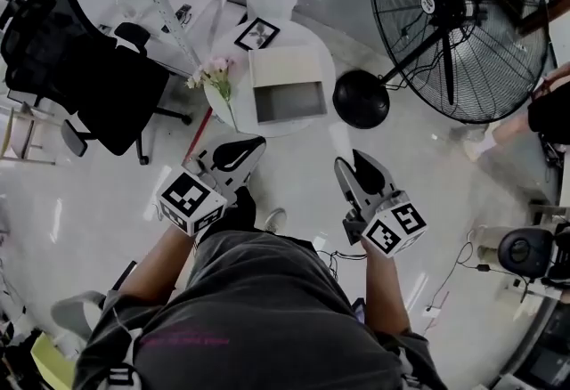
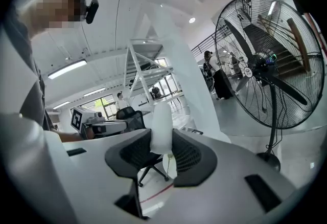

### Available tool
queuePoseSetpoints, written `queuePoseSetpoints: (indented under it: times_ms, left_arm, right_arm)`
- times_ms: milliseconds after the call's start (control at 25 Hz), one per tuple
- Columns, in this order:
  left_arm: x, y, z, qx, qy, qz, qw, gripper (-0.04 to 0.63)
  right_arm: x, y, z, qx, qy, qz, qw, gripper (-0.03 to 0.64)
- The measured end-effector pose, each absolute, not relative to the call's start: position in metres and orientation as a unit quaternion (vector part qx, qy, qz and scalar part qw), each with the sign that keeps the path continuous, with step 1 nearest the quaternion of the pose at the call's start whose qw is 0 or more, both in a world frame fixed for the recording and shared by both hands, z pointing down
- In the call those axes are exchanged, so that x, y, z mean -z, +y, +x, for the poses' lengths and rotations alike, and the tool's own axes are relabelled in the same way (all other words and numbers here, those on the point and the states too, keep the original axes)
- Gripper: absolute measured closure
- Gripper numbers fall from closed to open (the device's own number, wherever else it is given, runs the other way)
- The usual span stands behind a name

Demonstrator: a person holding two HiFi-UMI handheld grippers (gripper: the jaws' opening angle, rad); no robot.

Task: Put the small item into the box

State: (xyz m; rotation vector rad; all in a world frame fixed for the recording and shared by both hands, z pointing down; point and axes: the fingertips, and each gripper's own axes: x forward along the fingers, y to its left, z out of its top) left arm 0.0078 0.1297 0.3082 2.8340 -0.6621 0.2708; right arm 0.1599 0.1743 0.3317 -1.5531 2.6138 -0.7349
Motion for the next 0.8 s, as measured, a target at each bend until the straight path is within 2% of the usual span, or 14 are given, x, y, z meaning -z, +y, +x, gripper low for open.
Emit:
queuePoseSetpoints:
  times_ms: [800]
  left_arm:
    - [-0.339,-0.025,-0.053,-0.099,-0.179,0.97,0.129,0.58]
  right_arm:
    - [-0.353,0.029,0.094,0.254,0.809,-0.53,-0.015,0.48]
